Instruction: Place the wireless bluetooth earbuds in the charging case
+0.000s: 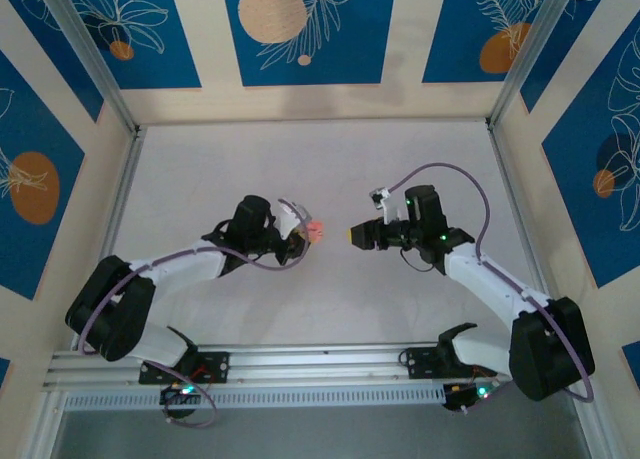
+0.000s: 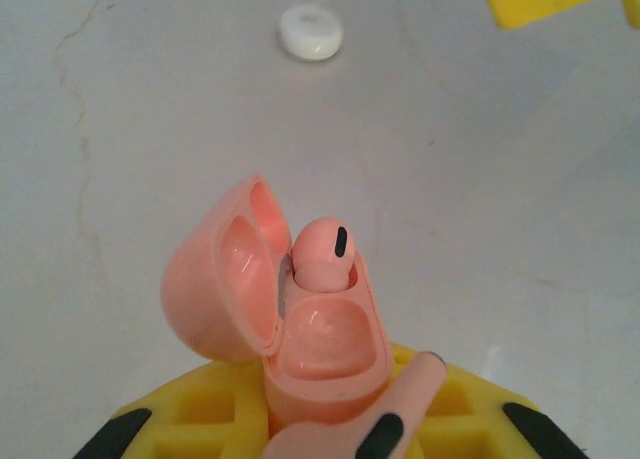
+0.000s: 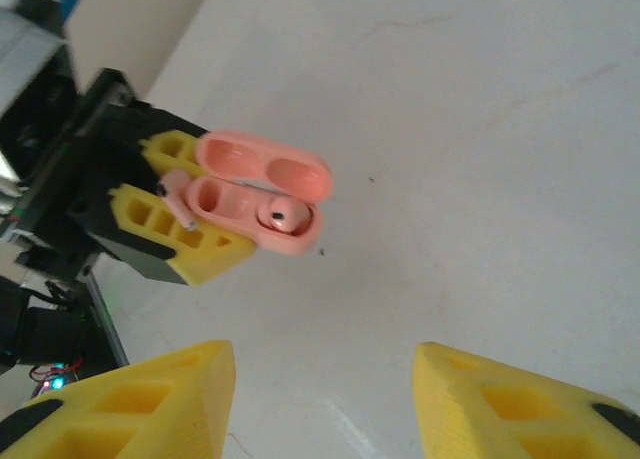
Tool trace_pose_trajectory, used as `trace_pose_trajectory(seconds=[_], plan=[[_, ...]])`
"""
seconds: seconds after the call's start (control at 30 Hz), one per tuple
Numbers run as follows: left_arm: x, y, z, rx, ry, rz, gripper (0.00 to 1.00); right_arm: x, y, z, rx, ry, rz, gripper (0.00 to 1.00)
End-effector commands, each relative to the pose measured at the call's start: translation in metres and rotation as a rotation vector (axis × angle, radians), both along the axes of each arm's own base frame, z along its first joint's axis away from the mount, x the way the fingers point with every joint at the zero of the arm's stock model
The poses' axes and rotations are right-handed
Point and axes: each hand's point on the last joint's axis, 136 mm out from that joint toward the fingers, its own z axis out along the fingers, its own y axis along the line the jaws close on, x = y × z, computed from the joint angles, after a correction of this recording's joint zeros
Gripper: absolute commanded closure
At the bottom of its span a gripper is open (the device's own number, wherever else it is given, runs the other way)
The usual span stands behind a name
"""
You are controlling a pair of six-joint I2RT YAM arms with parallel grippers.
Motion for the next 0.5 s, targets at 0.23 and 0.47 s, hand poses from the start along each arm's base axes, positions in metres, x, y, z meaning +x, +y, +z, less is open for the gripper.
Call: trace_pose_trajectory(seconds=[0.23,0.47], plan=[[-0.008,0.034,-0.017,0.602,-0.056,-0.135,0.79,0.007,-0.006,-0.005,0.032,0.259,-0.06,0.5],[-0.008,0.053,-0.015,0.816,-0.099,-0.223,0.79,0.007,0.009,-0.007,0.09,0.354,-0.003,0.5]])
